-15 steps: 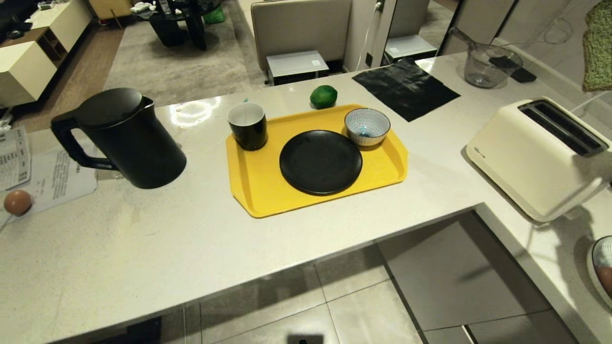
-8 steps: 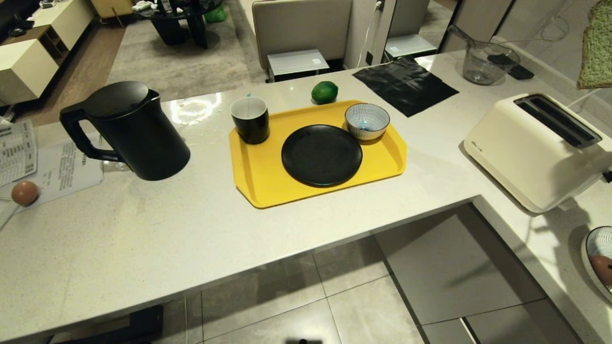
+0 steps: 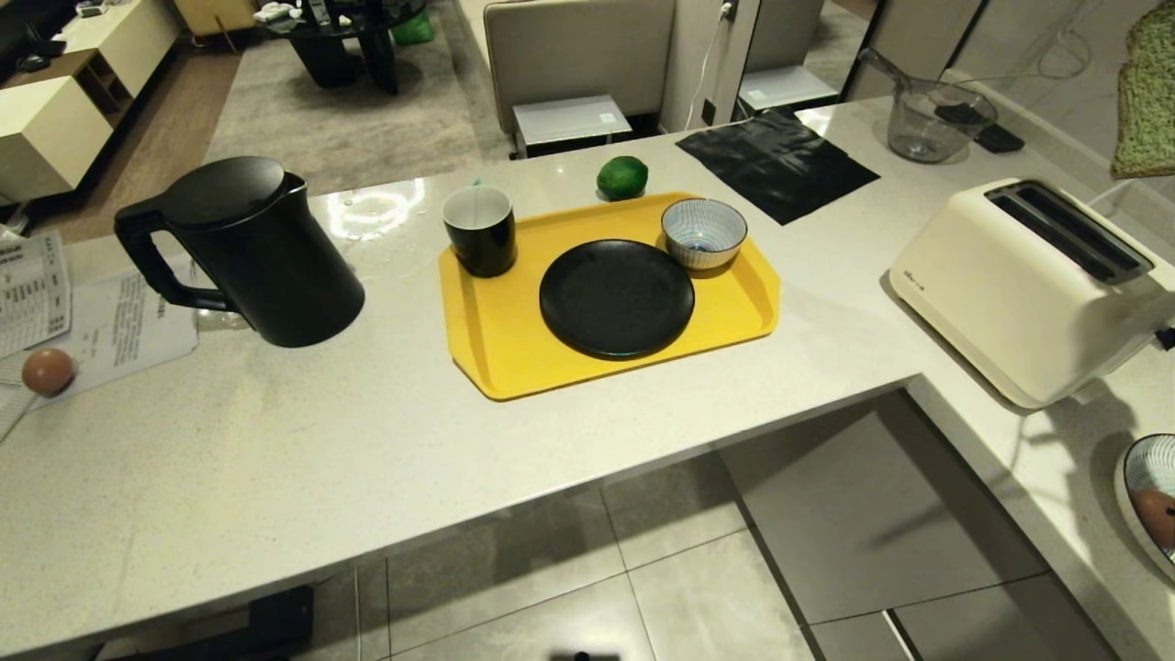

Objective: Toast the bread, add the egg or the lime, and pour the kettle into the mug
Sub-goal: Put the bread slices in the toaster

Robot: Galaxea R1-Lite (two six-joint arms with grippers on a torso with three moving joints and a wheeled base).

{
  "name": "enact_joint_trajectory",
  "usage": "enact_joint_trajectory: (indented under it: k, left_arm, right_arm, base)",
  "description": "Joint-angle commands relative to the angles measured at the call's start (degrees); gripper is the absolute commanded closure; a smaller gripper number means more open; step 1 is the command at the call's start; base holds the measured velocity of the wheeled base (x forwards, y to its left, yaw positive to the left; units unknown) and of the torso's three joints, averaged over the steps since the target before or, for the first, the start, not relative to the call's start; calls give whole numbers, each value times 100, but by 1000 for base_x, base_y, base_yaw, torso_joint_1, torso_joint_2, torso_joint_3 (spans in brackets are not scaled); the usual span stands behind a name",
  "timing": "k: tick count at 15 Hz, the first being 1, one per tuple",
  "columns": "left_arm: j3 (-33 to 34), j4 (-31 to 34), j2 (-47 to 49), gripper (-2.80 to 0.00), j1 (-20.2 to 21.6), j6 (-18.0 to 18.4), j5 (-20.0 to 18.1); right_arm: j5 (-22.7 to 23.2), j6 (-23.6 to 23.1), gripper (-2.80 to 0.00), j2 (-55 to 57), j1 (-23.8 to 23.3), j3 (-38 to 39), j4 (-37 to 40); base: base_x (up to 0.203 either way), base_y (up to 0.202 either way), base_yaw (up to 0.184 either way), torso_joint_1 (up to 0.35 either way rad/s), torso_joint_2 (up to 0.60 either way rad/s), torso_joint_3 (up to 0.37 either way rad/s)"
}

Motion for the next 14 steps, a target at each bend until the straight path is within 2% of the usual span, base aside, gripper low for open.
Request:
enact_joint_trajectory:
  k: [1,4,8,10,14]
  left_arm:
    - [0,-2,-1,0,1,1,2]
    - [0,-2,-1,0,1,-8,2]
    - [0,-2,-1,0,1,1,2]
    - [0,-2,-1,0,1,1,2]
    - [0,-2,-1,0,1,1,2]
  right_arm:
    - [23,-12,0,36,-19,-14,6]
    - [23,-12,0,46,-19,-14,6]
    - [60,-12,0,106,-10,-67,-3]
    - [290,-20,0,98,-10,-75,-3]
    - [514,-68,0,224,59,-75,-315]
  base:
    - [0,0,0,0,0,0]
    - [2,2,-36,1,1,1]
    - [3,9,-166,3,1,5]
    - [0,4,-141,4,1,1]
    - [0,1,-18,2,1,0]
